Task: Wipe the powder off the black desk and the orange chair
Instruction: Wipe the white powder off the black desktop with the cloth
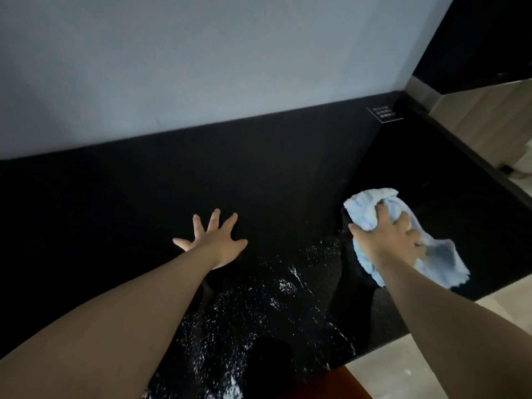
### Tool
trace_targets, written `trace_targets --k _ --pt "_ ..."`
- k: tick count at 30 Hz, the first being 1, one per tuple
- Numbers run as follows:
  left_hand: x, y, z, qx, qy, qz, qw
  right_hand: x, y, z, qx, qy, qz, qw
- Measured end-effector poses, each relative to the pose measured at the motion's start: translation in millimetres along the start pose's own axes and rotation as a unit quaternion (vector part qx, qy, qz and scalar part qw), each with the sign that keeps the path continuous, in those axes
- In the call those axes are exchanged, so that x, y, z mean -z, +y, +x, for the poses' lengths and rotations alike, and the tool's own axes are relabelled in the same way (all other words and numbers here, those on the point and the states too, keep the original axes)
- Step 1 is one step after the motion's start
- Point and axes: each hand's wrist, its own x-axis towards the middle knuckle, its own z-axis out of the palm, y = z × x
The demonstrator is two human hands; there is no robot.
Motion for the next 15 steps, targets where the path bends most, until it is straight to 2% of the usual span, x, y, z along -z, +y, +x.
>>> trace_targets --k 2,4,7,9,11,13,15 --pt "1 -1 3 -0.002 -0.006 -0.002 1.000 -4 -5 -4 0.016 0.038 -0.010 0.999" --pt "-2 -2 4 -0.005 0.001 0.011 1.000 -11 -18 -20 0.074 0.057 -0.001 0.996" --pt "-3 -2 3 -0.006 0.012 0.022 1.000 -26 -37 -53 0.208 0.079 0.082 0.971" --pt "1 -2 2 -0.008 0.006 0.017 1.000 -24 -49 -65 0.246 0.042 0.157 0.955" --pt "3 -2 0 -0.009 -0.001 0.014 1.000 -20 -54 -63 0.249 0.003 0.249 0.936" --pt "4 -3 -1 -0.013 -0.005 0.020 1.000 -6 -52 -43 0.220 0.063 0.289 0.929" --pt "6 -3 -1 -0.017 -0.013 0.033 0.999 8 -40 -7 0.138 0.119 0.291 0.939"
